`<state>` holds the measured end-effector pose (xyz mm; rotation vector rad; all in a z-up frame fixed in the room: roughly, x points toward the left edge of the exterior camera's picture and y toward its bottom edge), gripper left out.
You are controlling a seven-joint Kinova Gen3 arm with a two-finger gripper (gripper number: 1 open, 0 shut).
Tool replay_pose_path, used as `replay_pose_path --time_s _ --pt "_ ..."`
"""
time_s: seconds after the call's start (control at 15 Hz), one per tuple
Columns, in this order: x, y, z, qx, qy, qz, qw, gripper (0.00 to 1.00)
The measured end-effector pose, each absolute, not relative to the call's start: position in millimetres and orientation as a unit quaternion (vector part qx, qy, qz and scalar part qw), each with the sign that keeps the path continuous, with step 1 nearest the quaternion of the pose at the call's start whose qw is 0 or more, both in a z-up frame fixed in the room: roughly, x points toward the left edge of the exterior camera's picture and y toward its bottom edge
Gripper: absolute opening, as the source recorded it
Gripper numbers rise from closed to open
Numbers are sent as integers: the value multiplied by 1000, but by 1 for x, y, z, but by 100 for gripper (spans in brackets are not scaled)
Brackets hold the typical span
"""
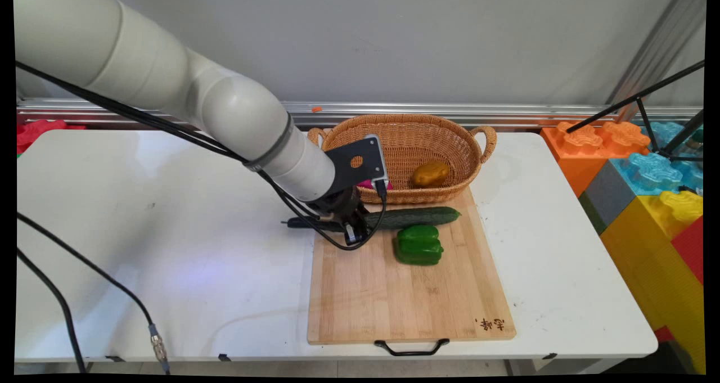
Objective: Place the picked object on the cutting board
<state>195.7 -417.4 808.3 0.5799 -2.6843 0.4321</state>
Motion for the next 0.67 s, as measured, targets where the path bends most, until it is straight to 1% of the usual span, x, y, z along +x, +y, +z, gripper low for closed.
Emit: replay_pose_path --time_s 0.27,0.33,0.67 --pt "192 -422 796 217 -946 154 186 0" --pt "190 -423 795 218 -945 153 188 100" --pt "189 -427 790 220 -945 150 190 100"
